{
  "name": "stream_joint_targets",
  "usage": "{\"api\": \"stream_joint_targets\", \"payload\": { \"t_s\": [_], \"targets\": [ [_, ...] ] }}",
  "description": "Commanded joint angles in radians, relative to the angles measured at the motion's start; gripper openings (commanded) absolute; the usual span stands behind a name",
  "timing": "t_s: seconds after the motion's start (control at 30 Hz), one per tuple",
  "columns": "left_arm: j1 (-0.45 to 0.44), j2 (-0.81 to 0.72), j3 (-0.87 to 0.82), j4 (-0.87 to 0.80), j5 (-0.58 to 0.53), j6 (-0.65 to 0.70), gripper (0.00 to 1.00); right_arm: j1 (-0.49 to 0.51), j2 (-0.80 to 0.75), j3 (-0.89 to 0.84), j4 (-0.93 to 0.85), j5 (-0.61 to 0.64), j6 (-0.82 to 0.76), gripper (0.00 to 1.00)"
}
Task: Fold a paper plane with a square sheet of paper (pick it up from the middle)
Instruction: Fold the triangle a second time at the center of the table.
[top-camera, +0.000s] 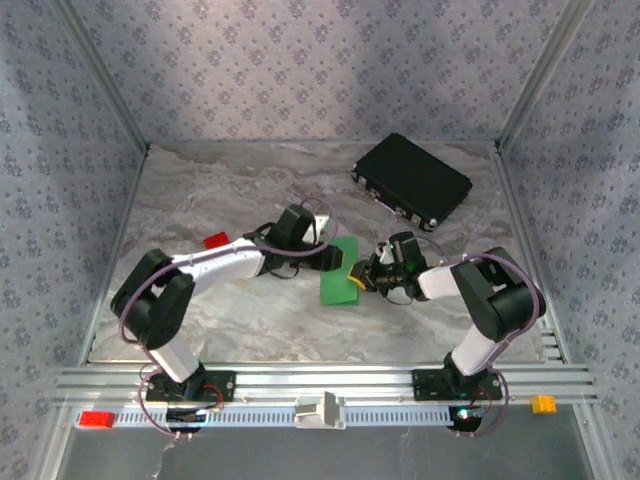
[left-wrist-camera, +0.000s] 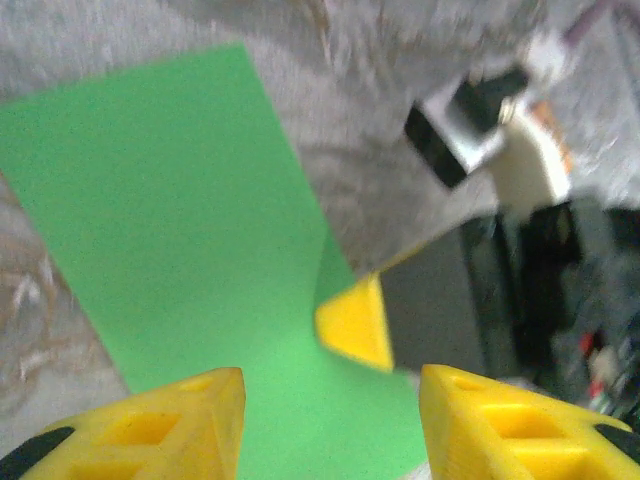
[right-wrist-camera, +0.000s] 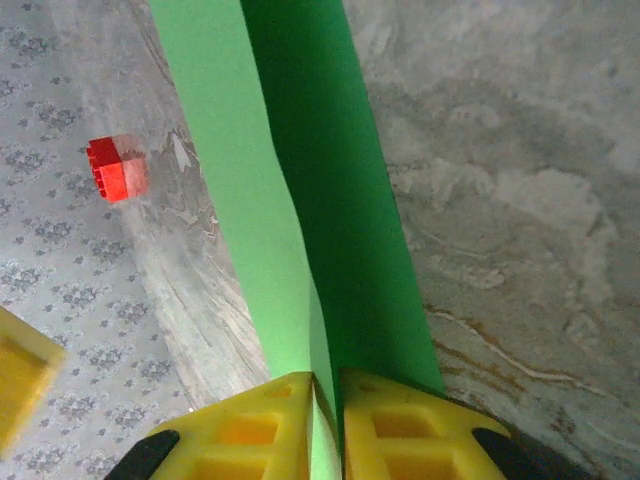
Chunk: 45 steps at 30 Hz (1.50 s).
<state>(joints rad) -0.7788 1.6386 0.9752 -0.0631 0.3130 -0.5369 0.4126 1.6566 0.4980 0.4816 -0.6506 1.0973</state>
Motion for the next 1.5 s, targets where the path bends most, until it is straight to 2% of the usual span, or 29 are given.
{"api": "stream_joint_targets", "payload": {
  "t_s": [0.0, 0.13, 0.23, 0.43, 0.57, 0.73, 0.97, 1.13, 1.2, 1.33, 1.47],
  "targets": [
    [-0.082, -0.100, -0.073, 0.078, -0.135, 0.095, 0.49, -0.016, -0.018, 0.028, -0.044, -0.033, -0.052, 0.16],
    [-0.166, -0.129, -0.142, 0.132, -0.193, 0.149, 0.50, -0.032, -0.018, 0.036, -0.064, -0.053, -0.074, 0.16],
    [-0.223, -0.124, -0.135, 0.079, -0.236, 0.188, 0.53, -0.037, -0.017, 0.046, -0.067, -0.077, -0.083, 0.15],
    [-0.380, -0.042, -0.044, -0.036, -0.460, 0.310, 0.60, -0.039, -0.020, 0.059, -0.075, -0.083, -0.079, 0.12],
    [-0.451, 0.022, 0.009, -0.080, -0.591, 0.356, 0.64, -0.039, -0.022, 0.063, -0.075, -0.084, -0.075, 0.12],
    [-0.498, 0.083, 0.054, -0.109, -0.721, 0.407, 0.72, -0.039, -0.026, 0.063, -0.083, -0.082, -0.073, 0.13],
    [-0.505, 0.165, 0.113, -0.146, -0.818, 0.430, 0.72, -0.041, -0.025, 0.065, -0.090, -0.083, -0.074, 0.13],
    [-0.504, 0.172, 0.114, -0.149, -0.843, 0.433, 0.67, -0.042, -0.026, 0.066, -0.095, -0.082, -0.077, 0.13],
    [-0.504, 0.170, 0.111, -0.148, -0.842, 0.431, 0.60, -0.042, -0.025, 0.065, -0.096, -0.082, -0.078, 0.13],
    [-0.505, 0.164, 0.105, -0.146, -0.841, 0.428, 0.55, -0.041, -0.024, 0.064, -0.100, -0.077, -0.079, 0.13],
    [-0.505, 0.153, 0.097, -0.137, -0.836, 0.430, 0.45, -0.044, -0.026, 0.063, -0.101, -0.076, -0.079, 0.13]
  ]
}}
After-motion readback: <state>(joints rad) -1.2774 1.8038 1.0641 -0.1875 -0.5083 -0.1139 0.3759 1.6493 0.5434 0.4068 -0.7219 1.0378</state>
